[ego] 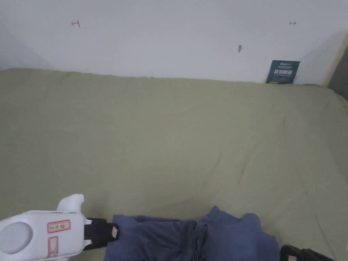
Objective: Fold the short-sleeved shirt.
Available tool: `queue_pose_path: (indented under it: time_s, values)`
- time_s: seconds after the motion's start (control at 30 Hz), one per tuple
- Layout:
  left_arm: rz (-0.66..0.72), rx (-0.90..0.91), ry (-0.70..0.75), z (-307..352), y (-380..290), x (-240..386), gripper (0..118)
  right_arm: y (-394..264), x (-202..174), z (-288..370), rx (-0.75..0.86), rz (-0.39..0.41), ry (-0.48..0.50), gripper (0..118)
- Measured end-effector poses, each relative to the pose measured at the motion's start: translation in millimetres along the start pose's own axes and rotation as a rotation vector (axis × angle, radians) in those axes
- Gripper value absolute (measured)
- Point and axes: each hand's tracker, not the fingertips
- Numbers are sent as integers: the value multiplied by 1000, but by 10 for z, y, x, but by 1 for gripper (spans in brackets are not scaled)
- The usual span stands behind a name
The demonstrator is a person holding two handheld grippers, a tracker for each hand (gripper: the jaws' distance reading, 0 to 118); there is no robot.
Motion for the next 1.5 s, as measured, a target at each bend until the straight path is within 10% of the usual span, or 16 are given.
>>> queue_pose_path:
  time_s: [0.1, 0.2, 0.6, 0.67, 0.73, 1.0, 1.5]
  values:
    - [61, -12, -38, 22, -18, -243, 1, -2, -79, -56, -9, 7, 5, 0]
    - [116, -48, -146, -106, -6, -391, 118, 0, -129, -90, -21, 11, 11, 0]
    - [124, -186, -342, -970, -9, -330, 116, 24, -62, -90, -35, 12, -24, 0]
    - [62, -167, -301, -1000, -33, -325, 91, 16, -33, -84, -35, 7, -28, 0]
    - [89, -165, -221, -992, -56, -394, 14, 0, 3, -77, -34, -3, -28, 0]
    - [198, -143, -330, -508, -64, -548, 13, 25, 28, -40, -23, -10, -24, 0]
    - [0, -10, 237, 636, 187, 302, 13, -6, 96, -14, -3, 9, -23, 0]
